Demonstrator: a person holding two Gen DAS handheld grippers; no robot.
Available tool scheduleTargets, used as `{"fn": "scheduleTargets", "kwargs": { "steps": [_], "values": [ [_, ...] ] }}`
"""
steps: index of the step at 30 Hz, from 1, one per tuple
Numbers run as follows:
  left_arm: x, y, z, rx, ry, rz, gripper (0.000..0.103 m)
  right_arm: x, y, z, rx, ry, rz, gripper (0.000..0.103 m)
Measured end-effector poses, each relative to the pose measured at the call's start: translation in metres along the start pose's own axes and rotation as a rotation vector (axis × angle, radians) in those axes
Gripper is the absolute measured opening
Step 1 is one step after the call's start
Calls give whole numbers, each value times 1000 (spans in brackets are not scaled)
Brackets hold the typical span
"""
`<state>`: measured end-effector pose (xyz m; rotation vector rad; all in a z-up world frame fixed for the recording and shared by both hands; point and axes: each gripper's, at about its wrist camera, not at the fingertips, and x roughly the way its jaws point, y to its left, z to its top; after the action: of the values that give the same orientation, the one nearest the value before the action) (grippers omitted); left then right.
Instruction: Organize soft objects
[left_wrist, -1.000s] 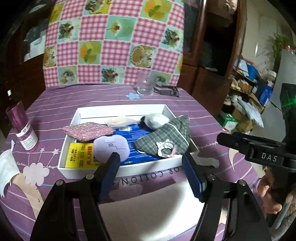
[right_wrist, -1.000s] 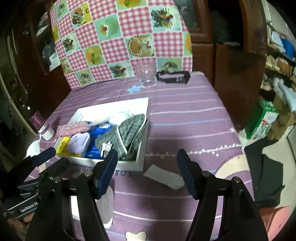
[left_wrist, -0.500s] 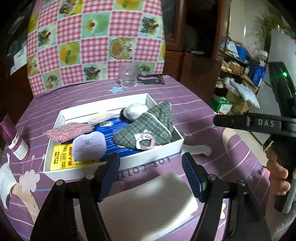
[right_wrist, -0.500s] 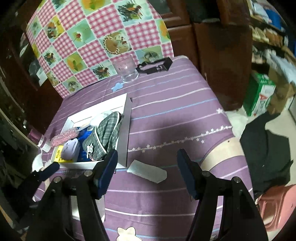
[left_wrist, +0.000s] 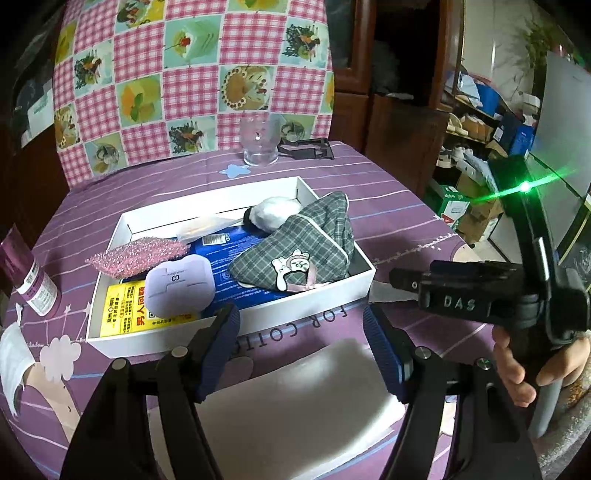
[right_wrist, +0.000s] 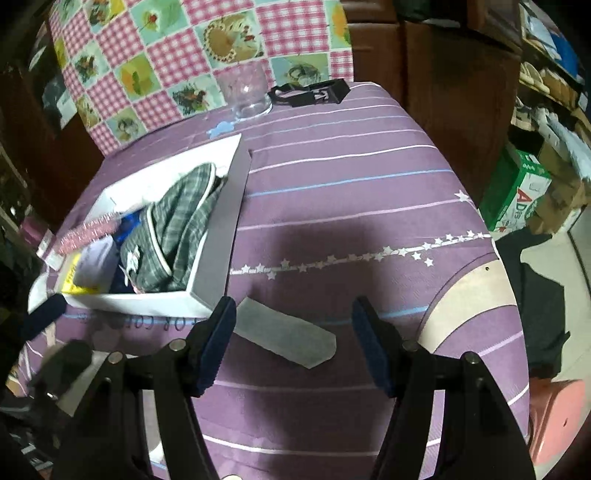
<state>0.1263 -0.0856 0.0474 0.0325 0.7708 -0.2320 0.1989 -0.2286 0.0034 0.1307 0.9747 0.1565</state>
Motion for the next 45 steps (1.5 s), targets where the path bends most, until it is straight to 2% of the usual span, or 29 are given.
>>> {"fn": "scheduleTargets", "kwargs": {
  "steps": [3,9,10,14,17,21,24,28,37,41,45],
  "values": [
    [2,4,-3,-13,11,-20,70,7,5,-3,-16,19,-4,65],
    [5,8,-6,-33,29,-29,70,13,20,-10,-122,2,-131,47],
    [5,9,-6,-36,28,-29,70,13,21,-10,-128,-1,-130,43],
    [6,12,-7,-43,27,-18,70,11,18,-10,-120,-4,-112,15],
    [6,15,-8,-51,26,-20,70,11,13,-9,-102,4,-87,7],
    [4,19,-9,-65,17,-23,70,2,3,-4,-64,26,-9,6],
    [3,23,-9,-76,9,-32,70,-24,-17,5,12,-26,89,6],
    [3,24,-9,-86,7,-60,70,-55,-47,9,114,-98,173,6],
    [6,18,-11,-77,13,-81,70,-56,-61,9,180,-64,180,6],
    [5,20,-11,-84,8,-64,72,-42,-46,6,138,-22,183,6],
    [2,24,-10,-102,-9,-61,73,-43,-25,5,76,-30,211,6]
  ]
}}
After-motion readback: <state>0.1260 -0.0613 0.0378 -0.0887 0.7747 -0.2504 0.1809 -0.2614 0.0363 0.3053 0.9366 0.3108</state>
